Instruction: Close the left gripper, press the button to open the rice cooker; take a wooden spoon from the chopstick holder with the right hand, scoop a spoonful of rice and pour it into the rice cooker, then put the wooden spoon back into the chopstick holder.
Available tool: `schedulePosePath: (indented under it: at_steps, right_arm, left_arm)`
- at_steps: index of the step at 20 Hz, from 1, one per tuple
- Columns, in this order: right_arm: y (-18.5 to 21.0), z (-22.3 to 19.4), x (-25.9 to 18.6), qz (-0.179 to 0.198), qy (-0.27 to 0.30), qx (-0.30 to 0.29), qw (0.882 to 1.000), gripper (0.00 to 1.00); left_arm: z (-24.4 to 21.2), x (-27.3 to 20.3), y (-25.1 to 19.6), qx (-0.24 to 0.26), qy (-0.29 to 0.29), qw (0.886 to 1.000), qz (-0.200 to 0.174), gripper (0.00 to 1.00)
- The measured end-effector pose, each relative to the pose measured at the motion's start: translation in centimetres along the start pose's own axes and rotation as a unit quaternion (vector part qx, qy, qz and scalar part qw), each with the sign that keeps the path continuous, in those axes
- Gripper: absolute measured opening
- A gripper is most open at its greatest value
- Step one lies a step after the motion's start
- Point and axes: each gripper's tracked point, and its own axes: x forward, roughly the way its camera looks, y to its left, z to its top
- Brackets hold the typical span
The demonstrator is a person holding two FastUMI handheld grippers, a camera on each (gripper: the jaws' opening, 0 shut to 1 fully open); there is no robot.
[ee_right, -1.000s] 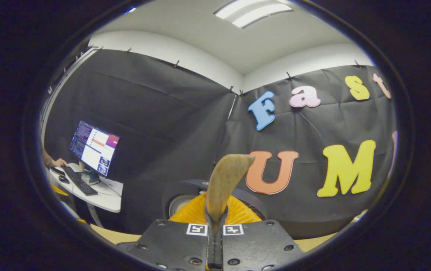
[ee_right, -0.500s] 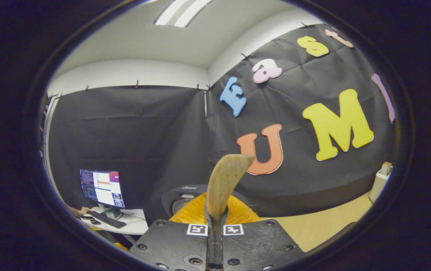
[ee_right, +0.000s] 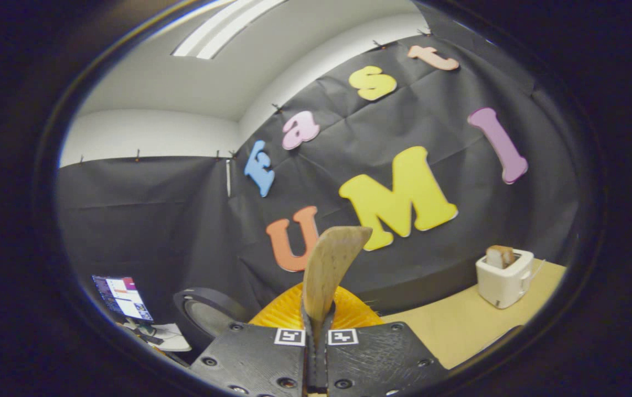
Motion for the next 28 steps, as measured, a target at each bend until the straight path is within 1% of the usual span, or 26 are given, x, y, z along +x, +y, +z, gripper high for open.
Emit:
schedulePosePath:
  at_steps: [3, 6, 9, 12, 14, 18, 21, 25, 28]
  right_arm:
    - [-7.2, 2.2, -3.0, -0.062, -0.013, 0.019, 0.998, 0.01]
    - [-13.8, 3.8, -6.0, -0.12, -0.027, -0.008, 0.992, 0.0]
    - [-18.7, 4.6, -8.1, -0.155, -0.038, -0.004, 0.987, 0.0]
    - [-23.2, 3.0, -8.9, -0.188, -0.031, -0.026, 0.981, 0.0]
    - [-24.4, 1.3, -8.4, -0.193, -0.018, -0.028, 0.981, 0.0]
    - [-24.8, -3.0, -6.3, -0.18, 0.011, -0.035, 0.983, 0.0]
    - [-25.1, -5.4, -5.2, -0.178, 0.022, -0.046, 0.983, 0.0]
    - [-24.8, -7.1, -4.6, -0.177, 0.02, -0.07, 0.981, 0.0]
    - [-25.2, -8.3, -4.7, -0.184, 0.024, -0.085, 0.979, 0.0]
  left_arm:
    - [-0.5, 0.4, -1.9, -0.031, 0.007, 0.999, -0.015, 0.99]
    - [-1.1, 0.4, -3.0, -0.039, 0.022, 0.999, -0.019, 0.99]
    - [-0.9, 0.4, -3.4, -0.03, 0.021, 0.999, -0.018, 0.99]
    - [-0.4, 0.0, -4.3, -0.016, 0.015, 1.0, -0.022, 0.99]
    - [0.0, 0.0, -4.5, -0.012, 0.007, 1.0, -0.025, 0.99]
    - [0.0, -0.1, -4.2, -0.011, 0.007, 1.0, -0.025, 0.99]
    - [0.0, -0.1, -3.8, -0.017, 0.006, 1.0, -0.022, 0.99]
    - [-0.6, 0.2, -3.3, -0.02, 0.019, 0.999, -0.018, 0.99]
    - [-0.7, 0.2, -3.4, -0.02, 0.022, 0.999, -0.02, 0.99]
